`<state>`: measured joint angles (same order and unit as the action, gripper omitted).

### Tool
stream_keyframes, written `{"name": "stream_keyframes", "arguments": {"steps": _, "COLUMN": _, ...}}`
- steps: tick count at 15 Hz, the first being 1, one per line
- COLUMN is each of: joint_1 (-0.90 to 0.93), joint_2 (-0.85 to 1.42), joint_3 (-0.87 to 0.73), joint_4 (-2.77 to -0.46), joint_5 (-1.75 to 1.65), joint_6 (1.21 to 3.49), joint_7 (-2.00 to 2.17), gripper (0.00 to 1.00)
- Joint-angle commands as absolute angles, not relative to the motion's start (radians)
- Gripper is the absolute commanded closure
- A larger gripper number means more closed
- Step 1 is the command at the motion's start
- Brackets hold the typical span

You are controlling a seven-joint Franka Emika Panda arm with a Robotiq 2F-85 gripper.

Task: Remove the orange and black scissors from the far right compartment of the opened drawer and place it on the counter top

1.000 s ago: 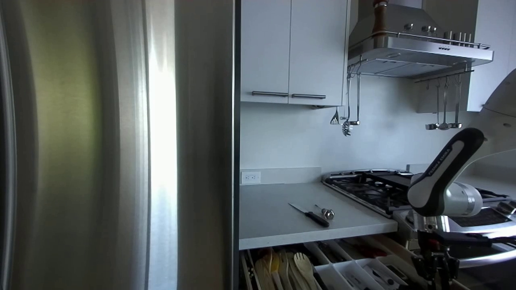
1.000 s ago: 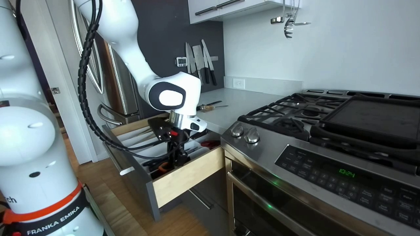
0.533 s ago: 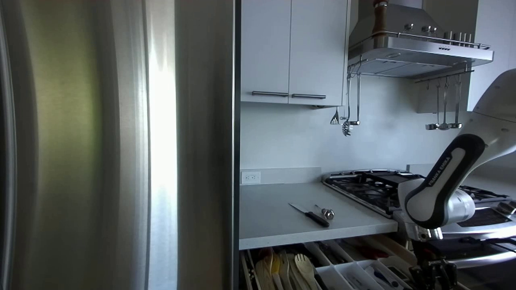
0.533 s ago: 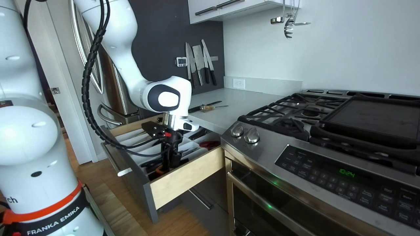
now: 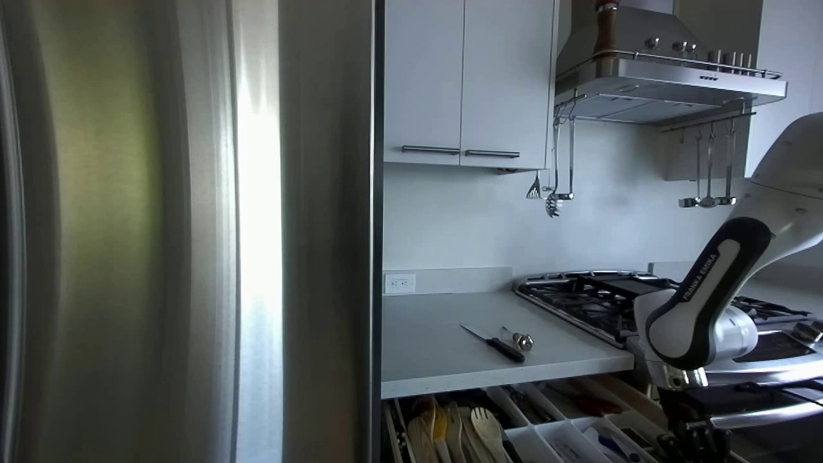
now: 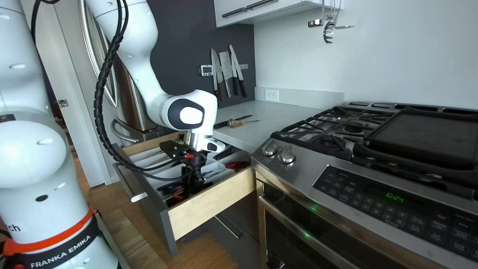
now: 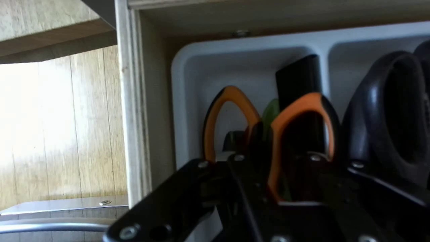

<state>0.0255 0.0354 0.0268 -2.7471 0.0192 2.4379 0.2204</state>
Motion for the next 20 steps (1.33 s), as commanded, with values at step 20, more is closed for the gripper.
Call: {"name": "stream_keyframes", "arguments": {"steps": 20, "joint_1": 0.024, "joint_2": -0.411, "joint_3": 0.011, "joint_4": -2.68, "joint_5": -0.043, "joint_6": 1.93, "joint_7": -0.052, "gripper": 0.93}}
